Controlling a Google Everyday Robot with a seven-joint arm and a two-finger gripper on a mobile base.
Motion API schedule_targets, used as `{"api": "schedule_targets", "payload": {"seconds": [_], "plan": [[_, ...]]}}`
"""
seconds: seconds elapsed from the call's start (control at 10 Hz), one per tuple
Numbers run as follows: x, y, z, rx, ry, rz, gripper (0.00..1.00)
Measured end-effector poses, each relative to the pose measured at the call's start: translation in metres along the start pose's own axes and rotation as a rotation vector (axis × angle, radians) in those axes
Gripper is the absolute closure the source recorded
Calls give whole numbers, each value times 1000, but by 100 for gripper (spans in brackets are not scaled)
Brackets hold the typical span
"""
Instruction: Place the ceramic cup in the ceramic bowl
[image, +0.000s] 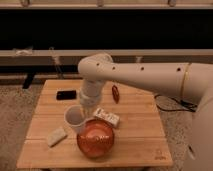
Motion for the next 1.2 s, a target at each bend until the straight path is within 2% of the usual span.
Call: {"api": "schedule_targets", "payload": {"seconds": [0.2,0.3,0.5,0.7,1.0,1.2], "plan": [[23,-24,12,11,10,89,100],[30,-34,22,17,17,141,96],[41,-50,39,29,28,247,74],[39,-55,54,32,38,286,57],[37,-70,74,57,61,339,25],[36,-73,84,85,64,345,20]]}}
